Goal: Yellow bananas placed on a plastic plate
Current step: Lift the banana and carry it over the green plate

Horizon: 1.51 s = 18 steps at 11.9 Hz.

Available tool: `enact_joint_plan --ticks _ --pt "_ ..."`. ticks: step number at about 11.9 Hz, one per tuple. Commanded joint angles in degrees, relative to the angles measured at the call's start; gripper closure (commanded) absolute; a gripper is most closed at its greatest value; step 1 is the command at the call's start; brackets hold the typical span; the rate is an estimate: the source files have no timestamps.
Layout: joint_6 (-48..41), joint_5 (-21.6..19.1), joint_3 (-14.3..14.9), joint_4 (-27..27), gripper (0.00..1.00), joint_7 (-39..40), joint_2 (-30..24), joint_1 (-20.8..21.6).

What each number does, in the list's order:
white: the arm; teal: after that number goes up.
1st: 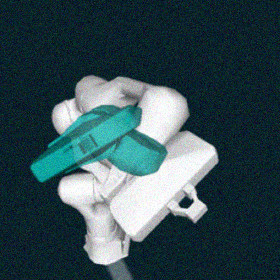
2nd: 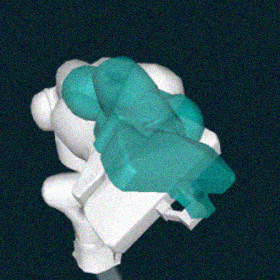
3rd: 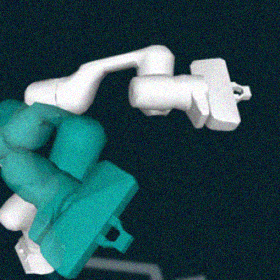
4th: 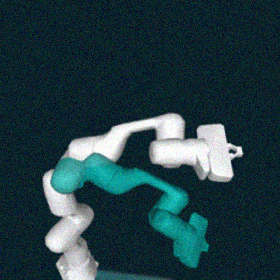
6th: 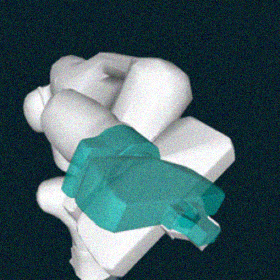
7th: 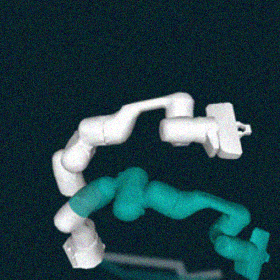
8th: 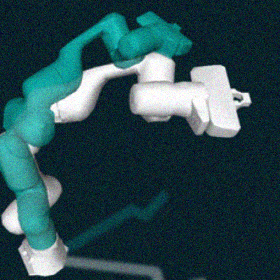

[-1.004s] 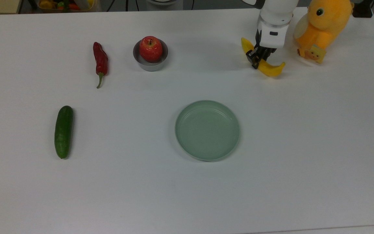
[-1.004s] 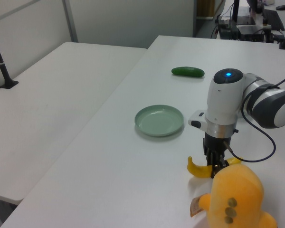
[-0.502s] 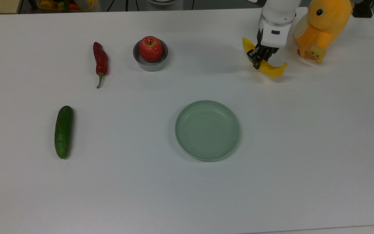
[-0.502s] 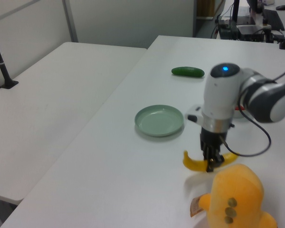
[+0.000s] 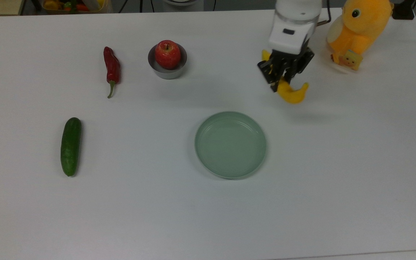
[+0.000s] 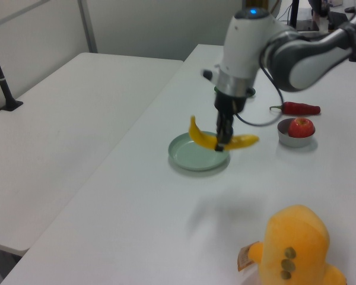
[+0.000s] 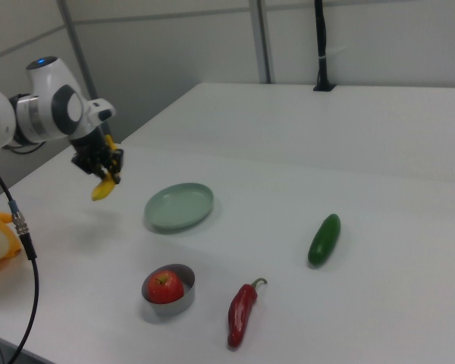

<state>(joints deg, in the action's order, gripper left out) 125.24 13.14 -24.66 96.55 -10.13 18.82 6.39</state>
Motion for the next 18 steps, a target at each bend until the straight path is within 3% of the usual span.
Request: enact_joint_plan --ticks 1,4,6,10,15,18 --pt "0.7 -0.5 6.0 -7.9 1.0 4.9 6.9 1.0" --pt "12.9 0.1 10.8 -8.4 1.0 6.4 11.8 1.4" --pt "14.9 0.8 12.7 -8.4 1.0 6.7 13.6 1.4" --pt "17.1 1.2 13.5 -8.3 1.0 9.3 16.2 1.2" --pt "17.1 5.0 15.0 -7.9 0.97 9.4 16.2 1.3" --pt "17.1 6.3 14.9 -7.1 0.75 9.3 16.2 1.3"
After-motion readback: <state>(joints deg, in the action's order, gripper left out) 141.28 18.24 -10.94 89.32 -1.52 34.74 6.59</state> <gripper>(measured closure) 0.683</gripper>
